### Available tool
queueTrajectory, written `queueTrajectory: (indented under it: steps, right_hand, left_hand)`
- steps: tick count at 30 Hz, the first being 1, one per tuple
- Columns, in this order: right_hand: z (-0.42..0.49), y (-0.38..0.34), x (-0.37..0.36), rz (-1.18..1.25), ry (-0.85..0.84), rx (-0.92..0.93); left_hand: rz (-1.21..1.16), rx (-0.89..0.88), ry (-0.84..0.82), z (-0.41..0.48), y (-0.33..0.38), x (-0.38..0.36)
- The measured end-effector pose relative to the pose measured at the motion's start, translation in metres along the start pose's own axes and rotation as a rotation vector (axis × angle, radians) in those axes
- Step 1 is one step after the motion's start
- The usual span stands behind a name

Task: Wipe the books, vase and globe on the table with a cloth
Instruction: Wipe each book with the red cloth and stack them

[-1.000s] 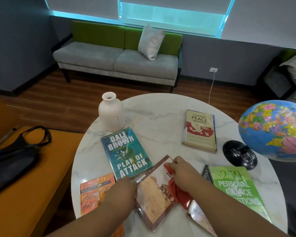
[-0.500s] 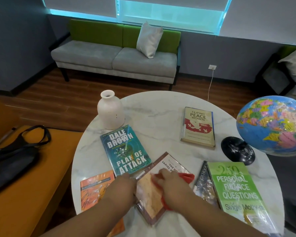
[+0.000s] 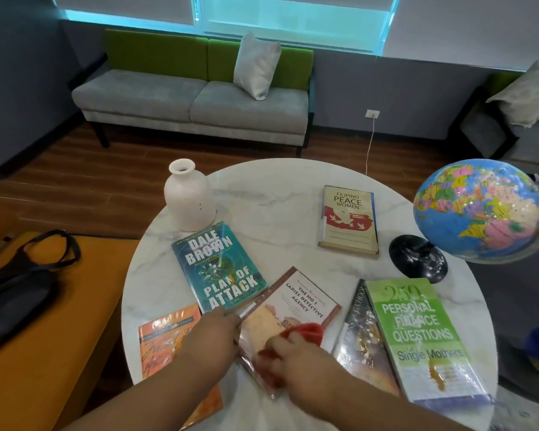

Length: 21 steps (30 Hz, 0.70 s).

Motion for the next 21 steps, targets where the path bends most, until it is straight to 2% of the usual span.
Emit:
queueTrajectory:
  steps: [2,3,5,7,9,10,13,14,15,18,21]
  right_hand:
    - [-0.013,-0.009,-0.014,0.004,-0.054,0.152]
    - [-0.017,0.000,-0.013,0.010,-0.057,0.159]
    - [-0.023,0.038,-0.006,0.033,-0.002,0.067]
    - [-0.031,0.077,0.012,0.005,0.122,-0.102]
    - [-0.029,0.086,0.017,-0.040,0.137,-0.185]
    - [-0.026,0.075,0.010,-0.036,0.095,-0.160]
    - [-0.026,0.021,-0.019,0.024,-0.044,0.084]
    - [-0.028,0.020,-0.021,0.036,-0.030,0.106]
    - [-0.028,0.031,-0.011,0.053,0.028,0.059]
    - [-0.027,0.101,0.032,0.131,0.244,-0.262]
    - [-0.017,0.139,0.055,-0.009,0.216,-0.489]
  left_hand:
    - [0.005,-0.007,-0.003,0.000,0.001,-0.001]
    - [0.006,-0.009,0.000,0.000,0.002,0.000]
    - [0.011,-0.016,0.009,0.000,0.003,0.002]
    - [0.022,-0.020,0.009,0.000,0.004,0.002]
    - [0.033,-0.020,0.004,0.000,0.004,0.002]
    - [0.034,-0.018,0.002,0.000,0.003,0.001]
    - [0.037,-0.019,-0.013,0.001,0.001,-0.002]
    - [0.034,-0.025,-0.018,0.001,0.001,-0.003]
    - [0.027,-0.030,-0.020,0.002,0.001,-0.004]
    - [0.010,-0.034,-0.019,0.003,0.002,-0.003]
    - [-0.002,-0.036,-0.008,0.004,0.003,-0.003]
Point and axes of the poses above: each hand's wrist, its own z-axis towards the middle knuckle, its own x-axis out of the back of the hand, y = z × x, the point moved 10 cm from there along z, towards the middle knuckle, and after that the axes turned 6 degrees about z, right-handed, at the moved point
